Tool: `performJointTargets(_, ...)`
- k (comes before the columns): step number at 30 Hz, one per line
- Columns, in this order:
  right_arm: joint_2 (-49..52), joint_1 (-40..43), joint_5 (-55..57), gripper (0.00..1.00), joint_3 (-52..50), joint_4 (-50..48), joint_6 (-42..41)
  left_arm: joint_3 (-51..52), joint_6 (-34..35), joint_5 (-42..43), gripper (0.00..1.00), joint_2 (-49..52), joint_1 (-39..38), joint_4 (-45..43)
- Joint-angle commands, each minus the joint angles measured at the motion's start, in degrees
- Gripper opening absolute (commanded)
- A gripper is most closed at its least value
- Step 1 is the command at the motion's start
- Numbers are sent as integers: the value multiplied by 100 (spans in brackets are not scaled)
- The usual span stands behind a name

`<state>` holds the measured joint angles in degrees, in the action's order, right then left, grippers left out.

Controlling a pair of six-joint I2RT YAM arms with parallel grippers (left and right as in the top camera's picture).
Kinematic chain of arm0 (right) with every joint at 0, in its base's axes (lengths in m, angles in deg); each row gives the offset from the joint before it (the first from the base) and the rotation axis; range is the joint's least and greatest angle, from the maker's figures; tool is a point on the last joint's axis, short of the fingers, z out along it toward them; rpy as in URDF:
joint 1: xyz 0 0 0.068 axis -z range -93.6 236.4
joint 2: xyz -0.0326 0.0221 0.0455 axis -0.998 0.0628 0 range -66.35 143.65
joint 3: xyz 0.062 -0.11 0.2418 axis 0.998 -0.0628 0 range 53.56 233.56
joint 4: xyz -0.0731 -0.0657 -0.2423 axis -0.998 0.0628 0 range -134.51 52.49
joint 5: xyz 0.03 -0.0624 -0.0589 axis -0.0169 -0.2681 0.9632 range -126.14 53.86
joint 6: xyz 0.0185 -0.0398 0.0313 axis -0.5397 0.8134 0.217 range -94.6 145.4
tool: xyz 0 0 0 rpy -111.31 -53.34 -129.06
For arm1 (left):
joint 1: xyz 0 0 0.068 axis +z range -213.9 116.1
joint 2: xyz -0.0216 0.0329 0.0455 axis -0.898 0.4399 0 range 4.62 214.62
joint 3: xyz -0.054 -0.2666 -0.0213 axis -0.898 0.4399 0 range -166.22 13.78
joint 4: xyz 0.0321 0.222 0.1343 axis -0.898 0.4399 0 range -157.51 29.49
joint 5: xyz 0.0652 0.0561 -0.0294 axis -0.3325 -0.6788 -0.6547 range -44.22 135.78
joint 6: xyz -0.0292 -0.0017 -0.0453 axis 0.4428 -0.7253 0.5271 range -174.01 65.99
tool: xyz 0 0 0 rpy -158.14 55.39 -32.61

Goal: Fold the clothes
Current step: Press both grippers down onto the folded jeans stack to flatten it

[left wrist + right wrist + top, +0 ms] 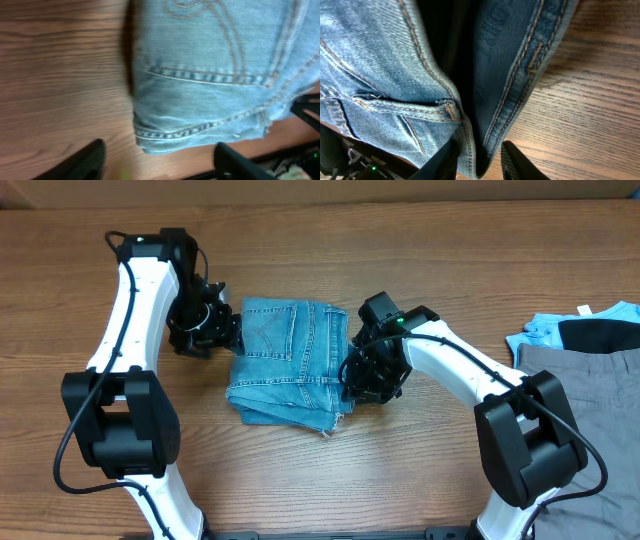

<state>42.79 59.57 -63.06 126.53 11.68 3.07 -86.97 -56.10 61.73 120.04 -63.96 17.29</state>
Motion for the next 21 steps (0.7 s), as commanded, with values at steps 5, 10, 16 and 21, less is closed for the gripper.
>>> performJointTargets(5,-752,363,138,35,549,125,-22,76,-264,363,17,55,-170,-22)
performJointTargets(10,-1325,372,63,29,636,-175,-22,179,-472,463,4,55,-380,-164)
performJointTargets(16,-1360,365,-463,9,584,-778,-238,457,-713,645,4,55,-758,-533)
performJointTargets(21,-970,289,-452,4,382,-1097,-901,1272,-667,758,4,55,-874,-1029)
